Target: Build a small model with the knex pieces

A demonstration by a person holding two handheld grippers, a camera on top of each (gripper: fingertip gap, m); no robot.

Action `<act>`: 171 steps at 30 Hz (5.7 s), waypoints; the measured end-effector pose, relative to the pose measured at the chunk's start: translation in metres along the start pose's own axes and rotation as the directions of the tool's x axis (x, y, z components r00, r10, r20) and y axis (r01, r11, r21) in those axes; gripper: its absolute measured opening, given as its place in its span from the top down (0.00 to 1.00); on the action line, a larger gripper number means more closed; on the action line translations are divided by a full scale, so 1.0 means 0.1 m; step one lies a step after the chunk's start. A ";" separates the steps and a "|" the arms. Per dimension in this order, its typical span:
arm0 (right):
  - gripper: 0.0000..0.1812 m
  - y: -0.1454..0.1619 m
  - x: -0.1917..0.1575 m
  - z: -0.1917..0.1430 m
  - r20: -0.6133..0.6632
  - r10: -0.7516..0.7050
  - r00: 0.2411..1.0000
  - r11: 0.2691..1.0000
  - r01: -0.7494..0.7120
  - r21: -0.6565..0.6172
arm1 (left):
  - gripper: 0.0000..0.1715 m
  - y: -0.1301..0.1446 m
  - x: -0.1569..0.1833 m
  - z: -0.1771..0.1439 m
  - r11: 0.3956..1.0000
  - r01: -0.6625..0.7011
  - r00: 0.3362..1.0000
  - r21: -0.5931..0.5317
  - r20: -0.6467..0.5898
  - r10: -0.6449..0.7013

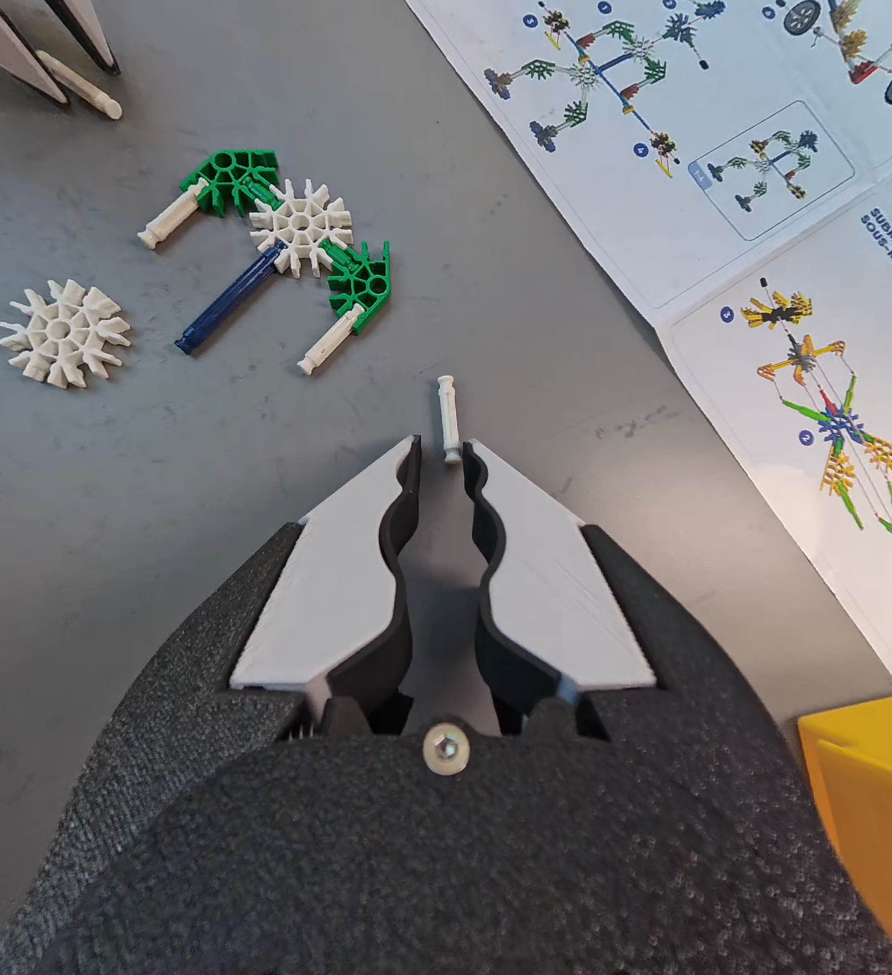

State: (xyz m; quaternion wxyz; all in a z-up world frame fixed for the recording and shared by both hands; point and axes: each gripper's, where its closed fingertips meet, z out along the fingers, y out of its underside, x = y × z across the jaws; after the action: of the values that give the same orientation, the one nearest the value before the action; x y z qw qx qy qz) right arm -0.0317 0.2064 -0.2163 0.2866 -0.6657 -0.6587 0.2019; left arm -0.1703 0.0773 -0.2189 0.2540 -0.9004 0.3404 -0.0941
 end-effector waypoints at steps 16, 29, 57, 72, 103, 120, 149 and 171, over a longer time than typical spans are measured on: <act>0.96 0.03 -0.04 -0.03 -0.002 -0.002 1.000 1.000 0.002 -0.028 | 0.97 -0.01 -0.06 0.01 0.991 0.126 0.989 -0.037 0.084 -0.123; 0.76 -0.80 0.18 -0.63 -0.035 0.083 0.996 0.841 -0.052 0.538 | 0.83 -0.72 -0.67 -1.51 0.713 0.084 0.915 0.696 0.229 -0.332; 0.77 -0.86 0.53 -0.44 -0.116 0.200 0.973 0.827 -0.104 0.552 | 0.90 -0.38 -0.72 -0.76 0.673 0.117 0.877 0.730 0.242 -0.415; 0.78 -1.15 0.63 -0.08 -0.123 0.124 0.985 0.832 -0.036 0.554 | 0.90 -0.31 -0.78 -0.75 0.674 0.148 0.862 0.724 0.240 -0.447; 0.84 -0.99 0.50 -0.01 -0.108 0.070 0.992 0.887 -0.012 0.462 | 0.87 -0.46 -1.13 -0.59 0.698 0.136 0.802 0.704 0.335 -0.494; 0.88 -0.94 0.35 0.12 -0.130 -0.034 0.991 0.920 0.081 0.384 | 0.86 -0.40 -1.05 -0.33 0.796 0.165 0.843 0.582 0.336 -0.420; 0.88 -0.89 0.42 0.06 -0.028 0.057 0.998 0.916 -0.041 0.399 | 0.87 -0.46 -0.54 -0.43 0.831 0.020 0.978 0.556 0.163 -0.132; 0.88 -0.68 0.31 -0.10 -0.004 0.046 0.999 0.924 -0.041 0.381 | 0.88 1.87 -1.51 -3.08 0.888 0.378 0.603 0.263 0.657 -0.452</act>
State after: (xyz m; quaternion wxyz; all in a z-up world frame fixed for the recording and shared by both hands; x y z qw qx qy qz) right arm -0.0751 0.2337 -0.1612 0.4099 -0.6133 -0.5902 0.3279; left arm -0.4944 -0.0636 -0.0535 0.3781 -0.9075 -0.0056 0.1827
